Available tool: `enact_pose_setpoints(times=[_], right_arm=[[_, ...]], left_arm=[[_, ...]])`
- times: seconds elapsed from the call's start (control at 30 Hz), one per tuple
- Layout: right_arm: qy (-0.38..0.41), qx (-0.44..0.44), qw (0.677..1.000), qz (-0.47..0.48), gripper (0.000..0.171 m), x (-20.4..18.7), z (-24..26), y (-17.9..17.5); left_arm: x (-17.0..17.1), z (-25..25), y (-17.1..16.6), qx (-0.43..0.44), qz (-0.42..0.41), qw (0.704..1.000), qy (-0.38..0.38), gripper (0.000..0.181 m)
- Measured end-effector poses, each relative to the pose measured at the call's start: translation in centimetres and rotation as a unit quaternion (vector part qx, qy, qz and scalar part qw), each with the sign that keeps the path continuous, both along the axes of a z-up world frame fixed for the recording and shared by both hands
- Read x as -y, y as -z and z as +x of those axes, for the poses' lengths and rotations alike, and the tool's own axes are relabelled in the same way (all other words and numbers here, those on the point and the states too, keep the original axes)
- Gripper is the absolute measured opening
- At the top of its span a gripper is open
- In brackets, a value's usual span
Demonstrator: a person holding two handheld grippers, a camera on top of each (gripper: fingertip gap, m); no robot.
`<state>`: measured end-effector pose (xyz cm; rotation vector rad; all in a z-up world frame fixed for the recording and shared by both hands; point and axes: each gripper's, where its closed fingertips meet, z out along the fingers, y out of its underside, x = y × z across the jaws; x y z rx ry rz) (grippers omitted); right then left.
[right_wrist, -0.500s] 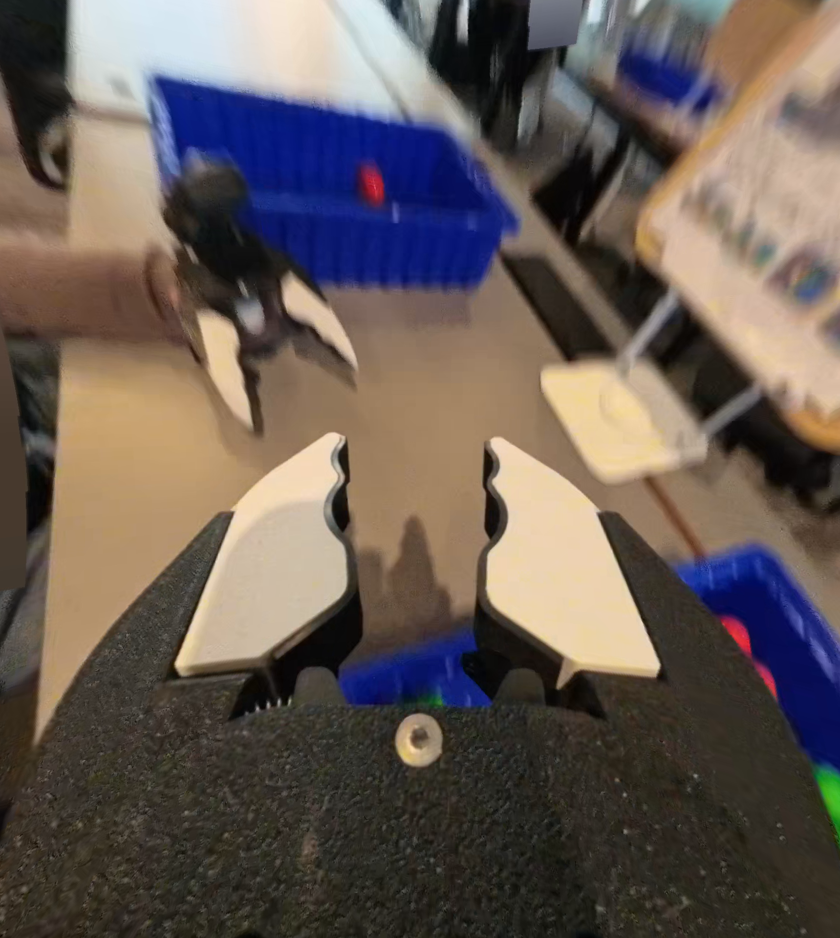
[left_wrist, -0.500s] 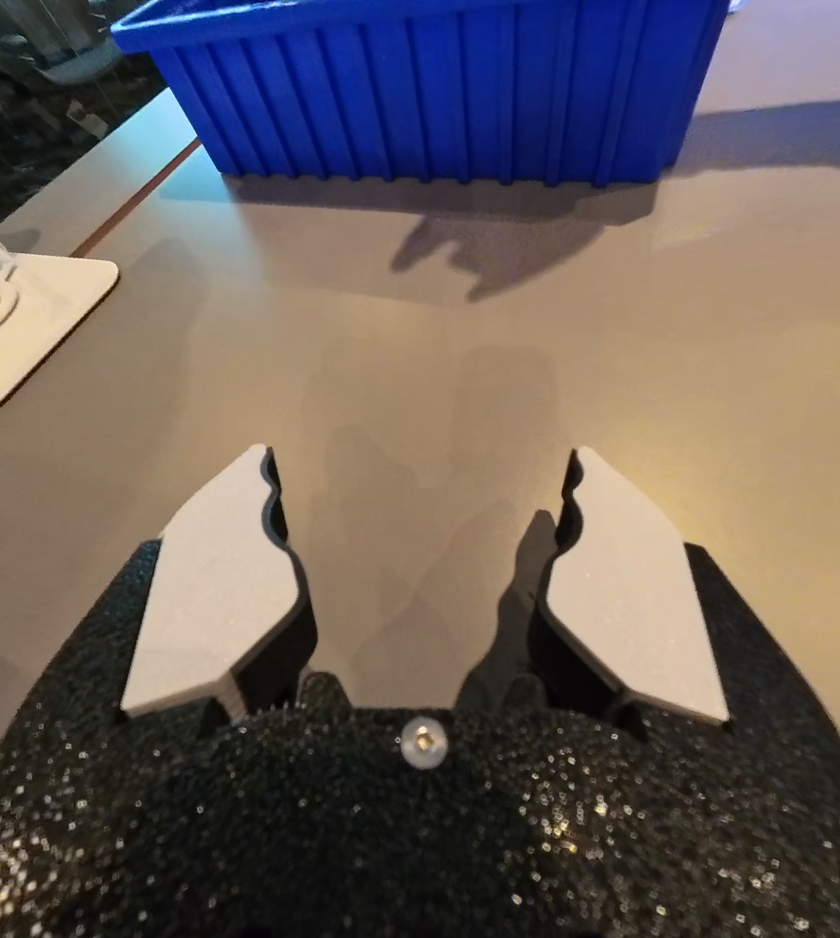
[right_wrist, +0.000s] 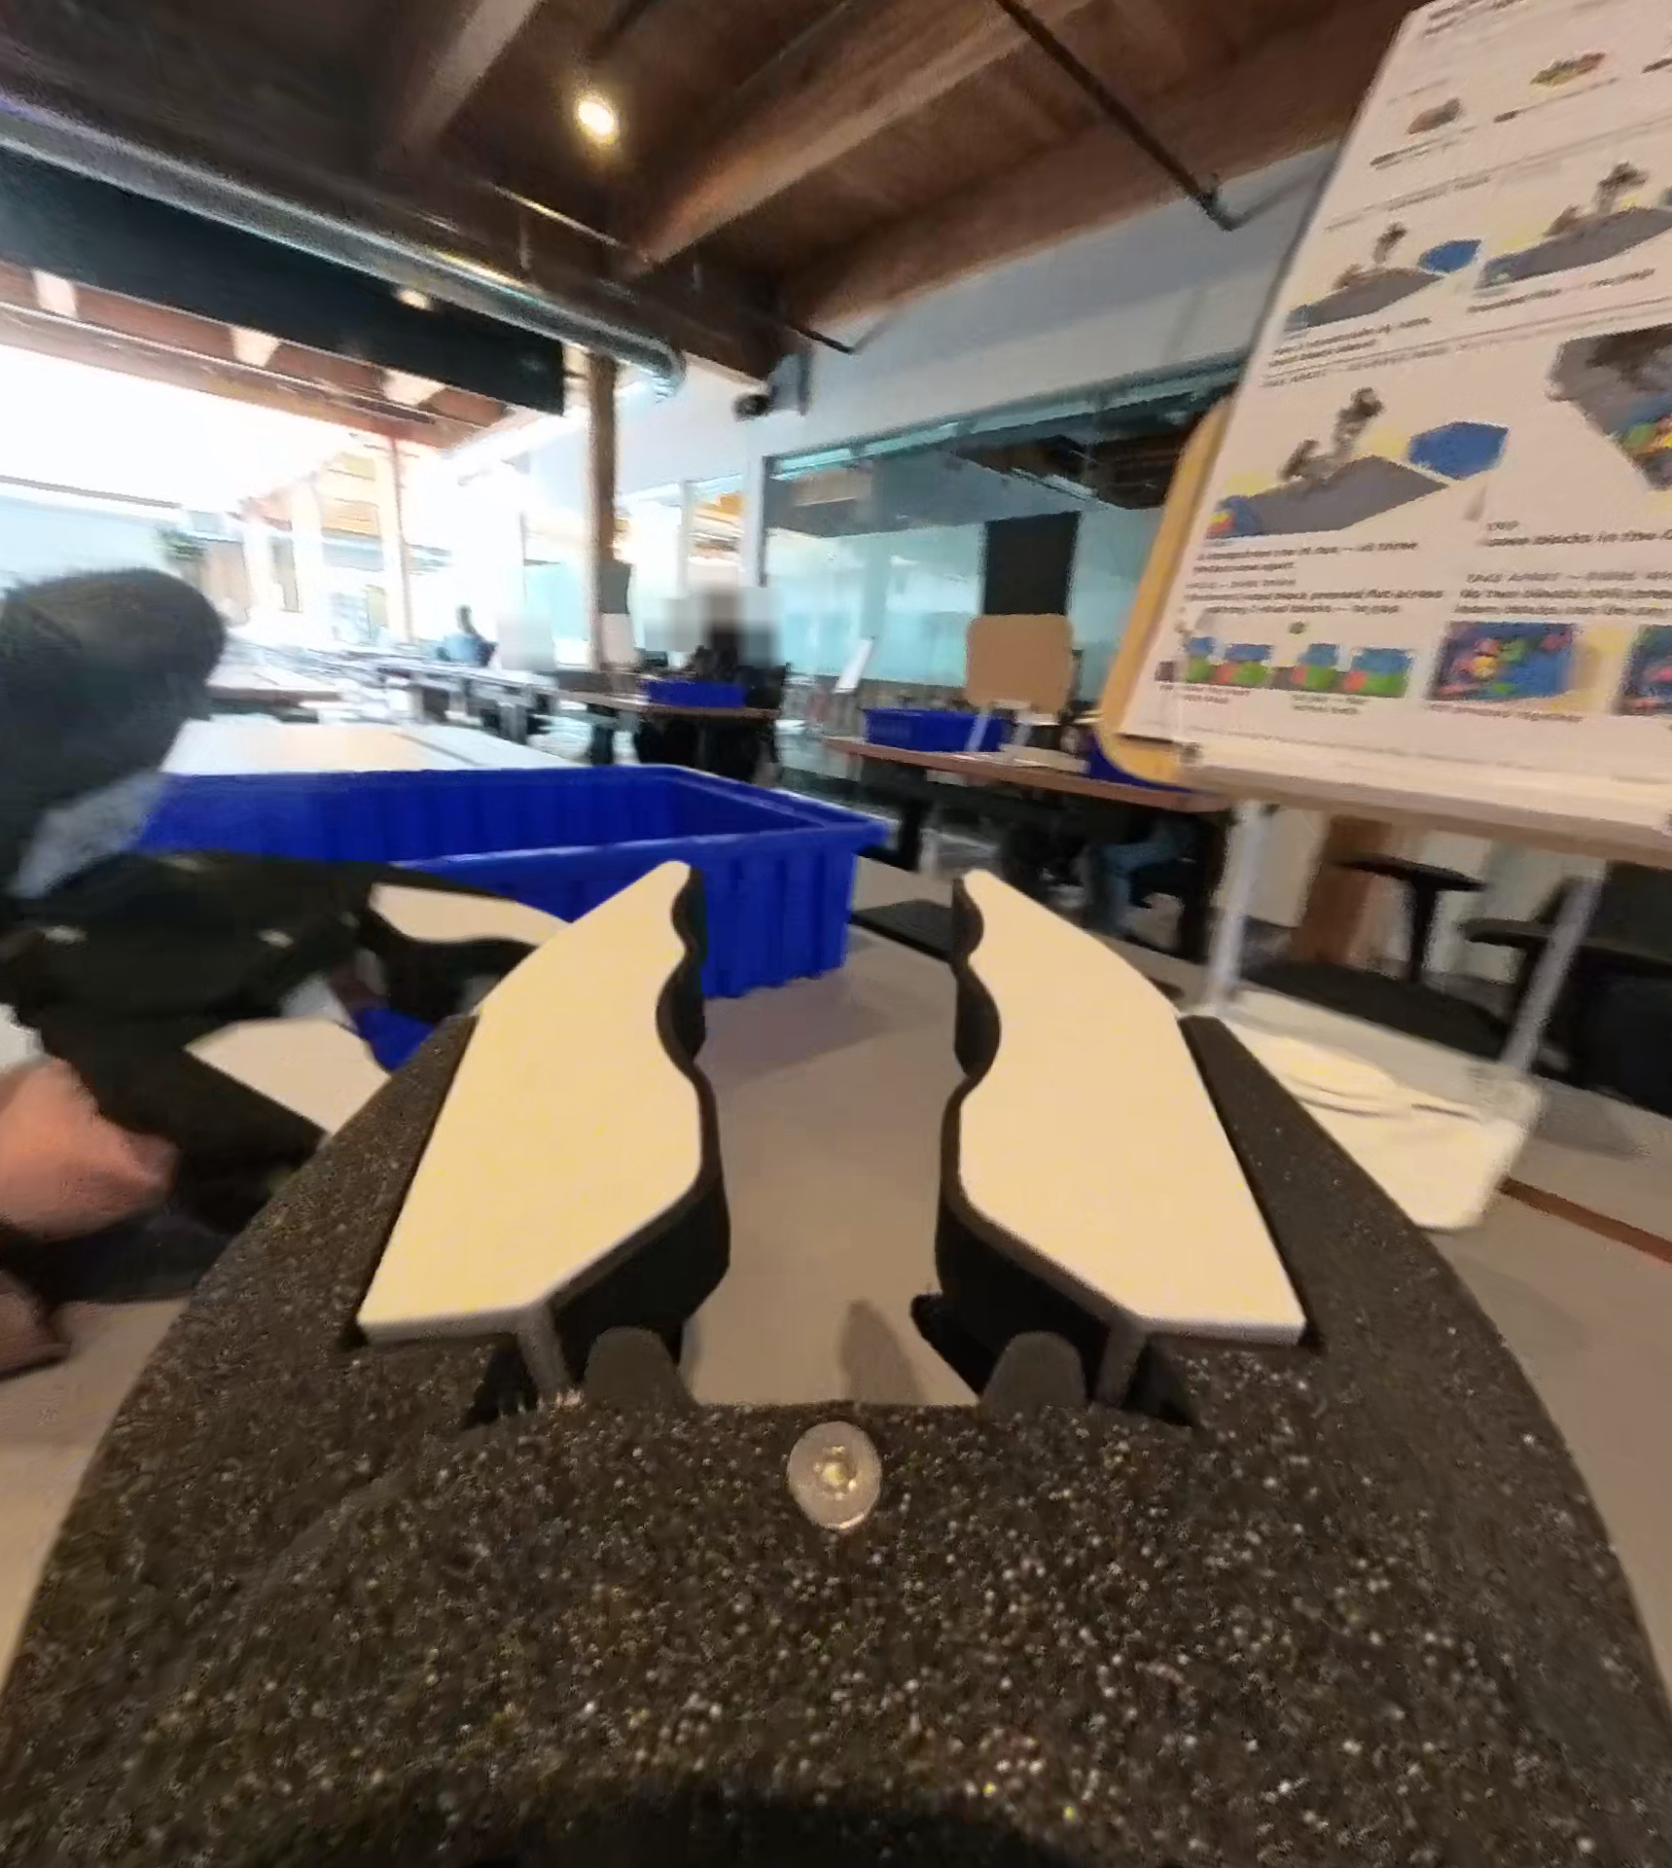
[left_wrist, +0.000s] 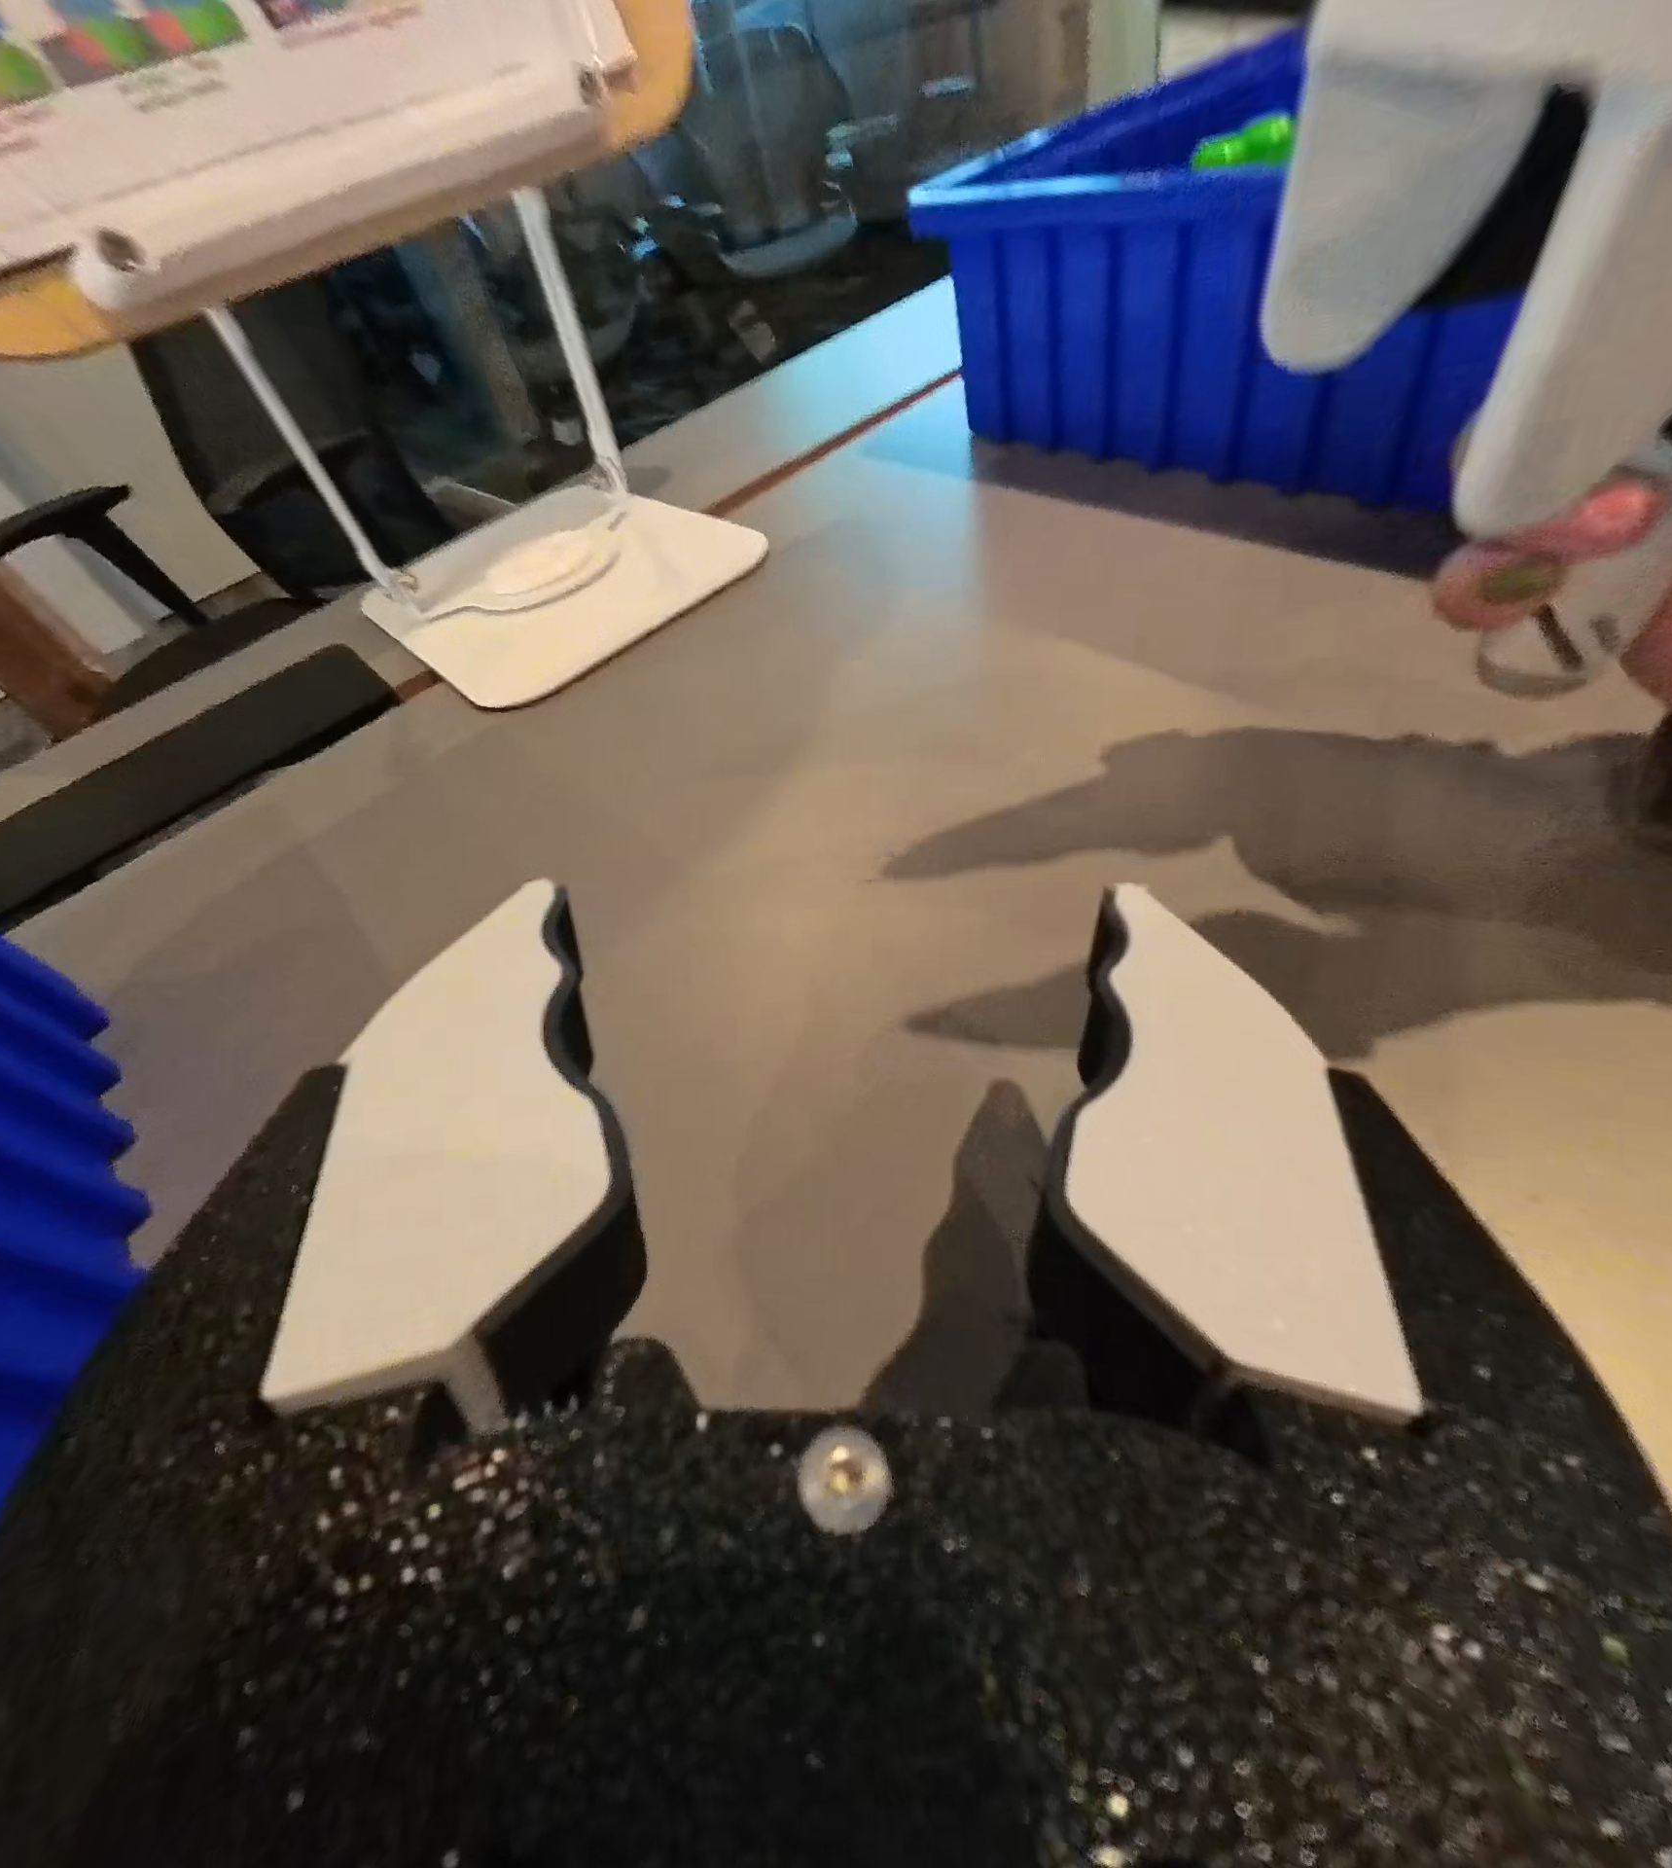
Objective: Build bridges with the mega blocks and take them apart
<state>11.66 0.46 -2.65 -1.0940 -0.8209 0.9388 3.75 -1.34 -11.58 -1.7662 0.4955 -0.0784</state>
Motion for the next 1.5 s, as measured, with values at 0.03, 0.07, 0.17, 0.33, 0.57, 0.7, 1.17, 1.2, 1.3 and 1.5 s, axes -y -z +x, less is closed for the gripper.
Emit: enact_pose_setpoints(times=[0.03, 0.07, 0.17, 0.33, 0.57, 0.7, 1.17, 1.2, 1.3, 1.5], right_arm=[[0.025, -0.003, 1.000, 0.012, 0.045, -0.5, 0.6, 0.4], [0.044, -0.005, 0.999, 0.022, 0.045, -0.9, 1.0, 0.7], [0.060, 0.030, 0.997, 0.037, 0.049, -1.7, 0.7, 1.8], [0.084, 0.053, 0.992, 0.079, 0.074, -2.4, 0.0, 2.6], [0.098, 0.043, 0.993, 0.057, 0.107, -3.6, -0.3, 3.1], [0.096, 0.057, 0.992, 0.057, 0.092, -3.6, -0.5, 3.5], [0.100, 0.157, 0.970, 0.159, 0.034, -1.7, -2.1, 4.7], [0.099, 0.163, 0.967, 0.167, 0.028, -1.5, -2.2, 4.8], [0.092, 0.184, 0.961, 0.184, 0.012, -1.0, -2.5, 5.4], [0.090, 0.223, 0.944, 0.225, 0.000, -0.2, -3.5, 6.5]], left_arm=[[0.0, -0.2, -0.4, 0.007, 0.012, 1.000, -0.006, 0.095], [0.0, -0.3, -0.8, 0.010, 0.024, 1.000, -0.012, 0.095], [0.0, -0.9, -1.9, 0.017, 0.074, 0.996, -0.038, 0.100], [0.0, -1.4, -2.7, 0.014, 0.129, 0.990, -0.051, 0.111], [0.2, -0.9, -3.3, 0.021, 0.158, 0.987, -0.030, 0.114], [0.6, -0.5, -3.6, 0.011, 0.183, 0.983, -0.018, 0.099], [1.2, 0.3, -2.9, -0.058, 0.188, 0.980, -0.010, 0.014], [1.4, 0.5, -2.9, -0.066, 0.194, 0.979, -0.008, 0.007], [1.5, 1.0, -2.7, -0.084, 0.199, 0.976, 0.000, 0.000], [1.6, 0.9, -2.8, -0.075, 0.197, 0.978, 0.000, 0.000]])
